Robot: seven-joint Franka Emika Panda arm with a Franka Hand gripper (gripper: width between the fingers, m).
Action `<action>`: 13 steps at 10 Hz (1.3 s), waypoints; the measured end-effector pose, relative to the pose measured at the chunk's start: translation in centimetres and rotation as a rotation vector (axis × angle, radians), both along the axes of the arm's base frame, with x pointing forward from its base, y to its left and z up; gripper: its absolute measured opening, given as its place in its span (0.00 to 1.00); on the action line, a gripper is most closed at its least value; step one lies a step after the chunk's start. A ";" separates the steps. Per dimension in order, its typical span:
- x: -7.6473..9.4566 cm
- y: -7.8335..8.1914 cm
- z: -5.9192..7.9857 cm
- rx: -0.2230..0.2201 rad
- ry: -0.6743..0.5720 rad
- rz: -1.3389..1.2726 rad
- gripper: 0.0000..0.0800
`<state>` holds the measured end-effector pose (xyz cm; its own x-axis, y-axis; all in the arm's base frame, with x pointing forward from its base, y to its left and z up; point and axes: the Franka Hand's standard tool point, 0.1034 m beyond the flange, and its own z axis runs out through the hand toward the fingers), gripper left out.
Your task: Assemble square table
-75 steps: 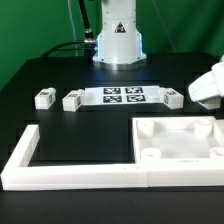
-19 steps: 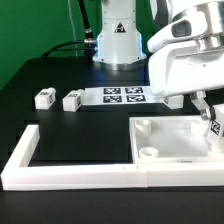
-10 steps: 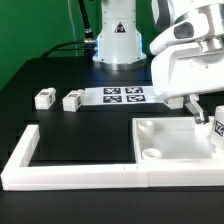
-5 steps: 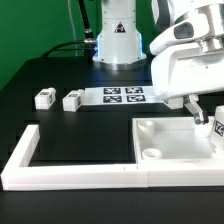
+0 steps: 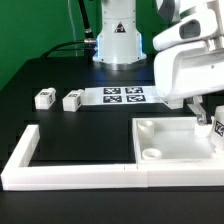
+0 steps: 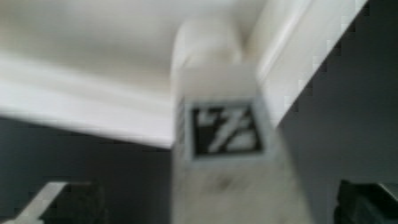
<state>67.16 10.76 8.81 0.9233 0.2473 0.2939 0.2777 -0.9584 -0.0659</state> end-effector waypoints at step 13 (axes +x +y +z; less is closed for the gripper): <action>0.7 -0.1 -0.5 -0.002 0.219 -0.017 0.51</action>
Offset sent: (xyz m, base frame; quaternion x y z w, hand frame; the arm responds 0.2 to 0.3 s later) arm 0.0057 -0.0006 0.0047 -0.0031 -0.1858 -0.0124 0.9825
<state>67.84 10.68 8.33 0.9692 0.2312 0.0851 0.2403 -0.9632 -0.1206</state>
